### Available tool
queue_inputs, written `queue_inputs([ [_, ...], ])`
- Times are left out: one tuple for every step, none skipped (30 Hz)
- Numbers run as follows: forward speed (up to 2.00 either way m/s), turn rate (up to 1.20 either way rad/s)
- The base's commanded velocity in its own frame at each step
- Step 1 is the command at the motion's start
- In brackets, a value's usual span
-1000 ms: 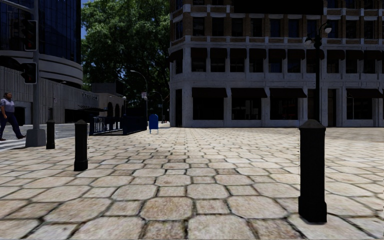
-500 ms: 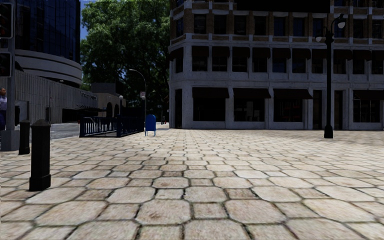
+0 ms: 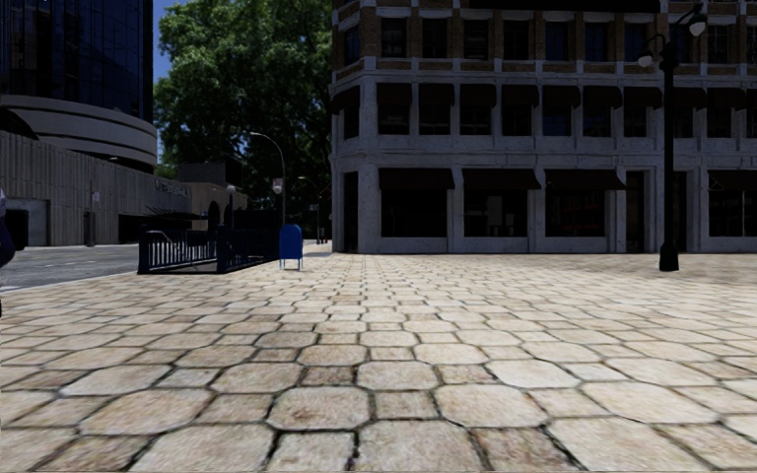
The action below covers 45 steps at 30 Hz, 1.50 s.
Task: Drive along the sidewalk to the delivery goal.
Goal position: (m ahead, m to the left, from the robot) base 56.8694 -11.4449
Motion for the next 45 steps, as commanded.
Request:
queue_inputs([
  [1.41,0.0],
  [1.62,0.0],
  [2.0,0.0],
  [2.0,0.0],
  [2.0,0.0],
  [2.0,0.0],
  [2.0,0.0],
  [2.0,0.0],
  [2.0,0.0],
  [2.0,0.0],
  [2.0,0.0],
  [2.0,0.0],
  [2.0,0.0],
  [2.0,0.0],
  [2.0,0.0],
  [2.0,0.0],
  [2.0,0.0],
  [2.0,0.0],
  [2.0,0.0],
  [2.0,0.0],
  [2.0,0.0],
  [2.0,0.0],
  [2.0,0.0],
  [2.0,0.0],
  [2.0,0.0],
  [2.0,0.0],
  [2.0,0.0],
  [2.0,0.0],
  [2.0,0.0],
  [2.0,0.0],
  [2.0,0.0],
  [2.0,0.0],
  [2.0,0.0],
  [2.0,0.0],
  [2.0,0.0],
  [2.0,0.0],
  [2.0,0.0],
  [2.0,0.0],
  [2.0,0.0],
  [2.0,0.0],
  [2.0,0.0],
  [2.0,0.0],
  [2.0,0.0],
  [2.0,0.0],
  [2.0,0.0],
])
